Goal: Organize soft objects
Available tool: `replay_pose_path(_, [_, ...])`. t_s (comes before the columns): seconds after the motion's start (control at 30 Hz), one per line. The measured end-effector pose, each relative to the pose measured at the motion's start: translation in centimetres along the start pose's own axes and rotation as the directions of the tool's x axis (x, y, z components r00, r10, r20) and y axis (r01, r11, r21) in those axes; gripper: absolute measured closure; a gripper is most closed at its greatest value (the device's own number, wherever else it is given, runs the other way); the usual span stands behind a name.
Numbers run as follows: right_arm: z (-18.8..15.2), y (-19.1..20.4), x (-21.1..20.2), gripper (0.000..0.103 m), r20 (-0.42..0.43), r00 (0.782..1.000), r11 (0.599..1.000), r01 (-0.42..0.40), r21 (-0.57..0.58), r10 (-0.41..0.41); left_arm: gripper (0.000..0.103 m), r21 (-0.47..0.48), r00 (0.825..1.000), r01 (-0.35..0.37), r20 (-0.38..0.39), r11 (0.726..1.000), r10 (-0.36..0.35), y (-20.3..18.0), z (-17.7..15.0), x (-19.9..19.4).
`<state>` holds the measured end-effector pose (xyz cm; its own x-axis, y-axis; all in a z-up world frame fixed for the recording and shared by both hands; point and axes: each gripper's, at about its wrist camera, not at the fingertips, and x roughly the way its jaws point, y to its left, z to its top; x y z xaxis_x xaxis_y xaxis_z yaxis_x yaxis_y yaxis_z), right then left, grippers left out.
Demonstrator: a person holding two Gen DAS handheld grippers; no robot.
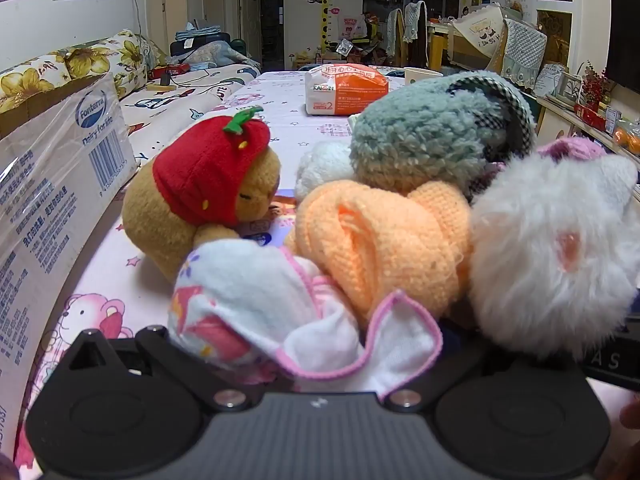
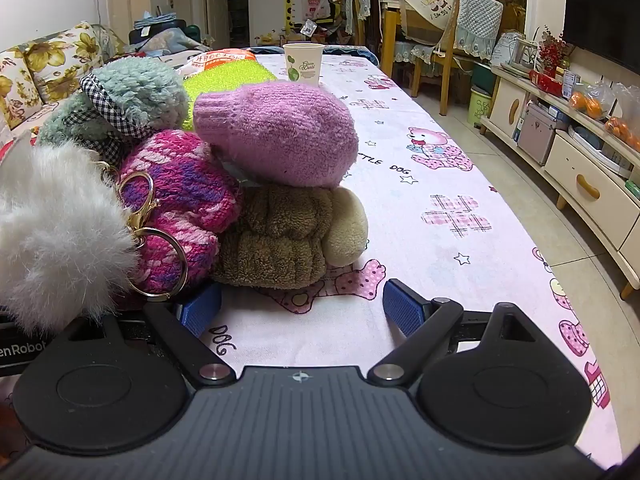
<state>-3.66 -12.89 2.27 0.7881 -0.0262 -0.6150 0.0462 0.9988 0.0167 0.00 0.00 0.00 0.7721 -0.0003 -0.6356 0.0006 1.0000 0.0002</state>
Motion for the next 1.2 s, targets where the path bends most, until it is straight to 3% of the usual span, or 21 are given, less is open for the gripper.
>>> replay_pose_path(0.47, [-0.3,-0.1,-0.5,0.0,0.0,1.0,1.0,0.001,0.005,-0.001,0.0,0.001,1.0,-0.001,0.0,1.0,0.001,-0.1,-0.1,-0.2])
replay_pose_path(0.7, [-0.4,0.3,-1.1,0.0,-0.019,0.999,0.998,-0.035,-0.054,0.034,0.001,0.003,1.0,0.0,-0.015,1.0,0.0,0.4,-0.6,-1.3])
replay_pose_path(0.97, [-0.8,1.0,-2.8,0.0,-0.015,0.999,0.988,-0.04,-0.149,0.038,0.001,0.008,1.0,-0.012,-0.016,1.0,0.012,1.9,-1.4,-3.8])
replay_pose_path(1.2, [-0.8,1.4,-3.9,0.0,-0.013,0.999,0.992,-0.044,-0.12,0.043,0.001,-0.015,0.999,-0.01,0.031,1.0,0.011,3.9,-1.0,-7.3])
